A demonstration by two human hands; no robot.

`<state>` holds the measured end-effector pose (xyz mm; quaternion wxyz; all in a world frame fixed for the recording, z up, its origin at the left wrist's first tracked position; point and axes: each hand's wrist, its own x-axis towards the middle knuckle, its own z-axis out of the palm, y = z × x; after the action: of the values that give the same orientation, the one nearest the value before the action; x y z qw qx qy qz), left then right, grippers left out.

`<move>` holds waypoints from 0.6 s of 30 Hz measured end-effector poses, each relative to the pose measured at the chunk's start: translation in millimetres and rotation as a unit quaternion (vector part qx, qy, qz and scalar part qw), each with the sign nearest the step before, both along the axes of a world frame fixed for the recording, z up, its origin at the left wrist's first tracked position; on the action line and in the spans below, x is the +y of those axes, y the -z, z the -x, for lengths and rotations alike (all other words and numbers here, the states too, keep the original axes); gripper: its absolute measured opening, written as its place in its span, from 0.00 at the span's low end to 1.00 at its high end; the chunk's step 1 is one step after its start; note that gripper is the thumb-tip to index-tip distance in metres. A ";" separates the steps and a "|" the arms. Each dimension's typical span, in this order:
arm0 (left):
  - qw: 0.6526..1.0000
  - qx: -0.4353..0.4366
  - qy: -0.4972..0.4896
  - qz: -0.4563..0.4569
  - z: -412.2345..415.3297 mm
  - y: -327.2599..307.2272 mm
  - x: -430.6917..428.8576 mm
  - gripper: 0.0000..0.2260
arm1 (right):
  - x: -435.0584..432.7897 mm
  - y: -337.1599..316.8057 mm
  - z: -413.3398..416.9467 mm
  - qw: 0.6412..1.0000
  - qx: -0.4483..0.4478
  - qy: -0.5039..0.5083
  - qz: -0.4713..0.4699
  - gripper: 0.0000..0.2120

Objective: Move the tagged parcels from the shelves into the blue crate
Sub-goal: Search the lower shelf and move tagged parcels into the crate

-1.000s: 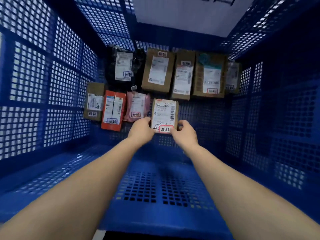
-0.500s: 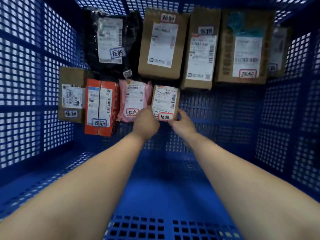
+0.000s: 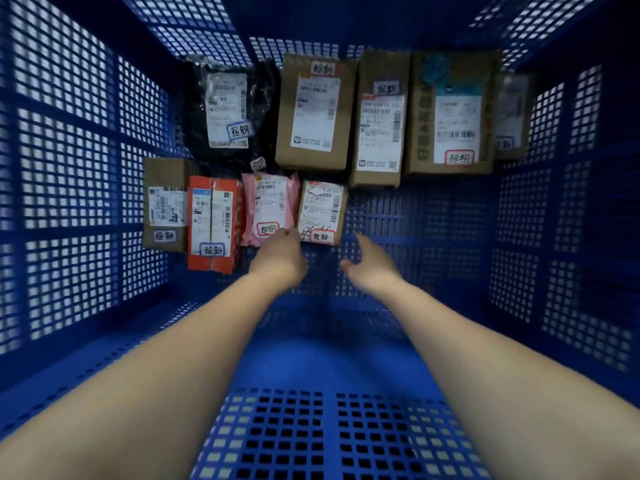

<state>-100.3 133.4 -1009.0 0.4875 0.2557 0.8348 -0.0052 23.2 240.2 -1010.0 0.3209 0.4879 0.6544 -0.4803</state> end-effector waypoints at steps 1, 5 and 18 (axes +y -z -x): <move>1.000 0.009 0.020 0.002 0.1 -13.9 1.1 0.21 | 2.3 -14.0 -2.8 1.000 0.001 -0.018 -0.015 0.26; 0.994 0.063 0.087 -0.014 -0.3 -80.2 12.1 0.16 | 15.2 -80.8 -9.2 0.994 0.013 -0.087 -0.067 0.27; 0.971 0.145 0.180 -0.062 -28.3 -308.9 52.3 0.16 | 45.7 -321.4 -37.5 0.973 0.048 -0.157 -0.161 0.26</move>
<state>-72.1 185.7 -700.2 0.3355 0.4279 0.8356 -0.0785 60.7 285.9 -688.7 0.2776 0.4005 0.8064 -0.3350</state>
